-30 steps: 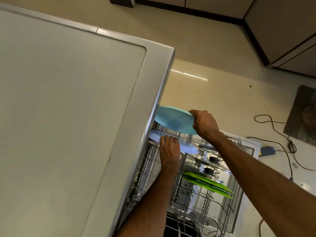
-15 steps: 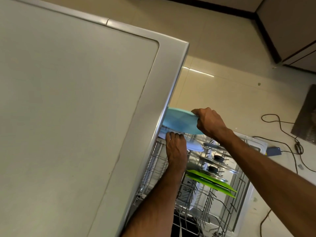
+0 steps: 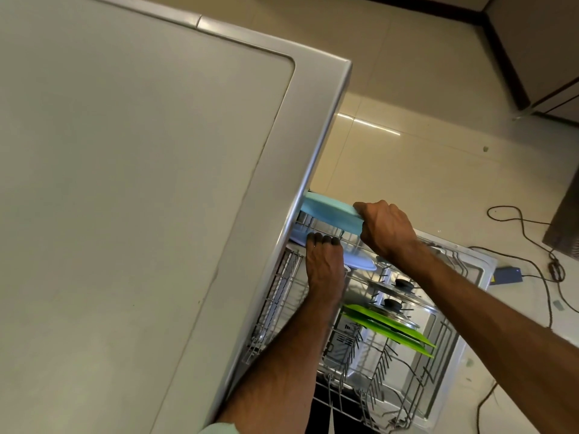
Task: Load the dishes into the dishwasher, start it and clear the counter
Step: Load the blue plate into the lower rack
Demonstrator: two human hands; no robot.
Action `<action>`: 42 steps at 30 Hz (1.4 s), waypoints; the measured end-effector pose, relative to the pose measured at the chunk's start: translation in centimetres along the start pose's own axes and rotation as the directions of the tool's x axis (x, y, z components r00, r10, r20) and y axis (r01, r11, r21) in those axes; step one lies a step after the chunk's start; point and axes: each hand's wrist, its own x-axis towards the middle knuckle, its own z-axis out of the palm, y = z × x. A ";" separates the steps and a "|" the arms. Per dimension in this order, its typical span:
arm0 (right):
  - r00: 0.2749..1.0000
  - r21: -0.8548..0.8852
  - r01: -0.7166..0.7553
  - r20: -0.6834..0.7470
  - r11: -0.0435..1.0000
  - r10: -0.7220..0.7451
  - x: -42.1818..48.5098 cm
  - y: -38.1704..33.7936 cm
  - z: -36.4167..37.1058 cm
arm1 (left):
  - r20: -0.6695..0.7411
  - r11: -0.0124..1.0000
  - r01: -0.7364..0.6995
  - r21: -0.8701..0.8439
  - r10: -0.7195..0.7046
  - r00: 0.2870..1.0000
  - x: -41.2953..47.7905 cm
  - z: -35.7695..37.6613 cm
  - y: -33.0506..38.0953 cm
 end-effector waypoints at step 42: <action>0.980 0.025 0.059 0.187 0.998 -0.063 0.7 -1.5 5.1 | -0.195 0.938 0.136 -0.319 -0.206 0.959 -1.3 3.1 -0.8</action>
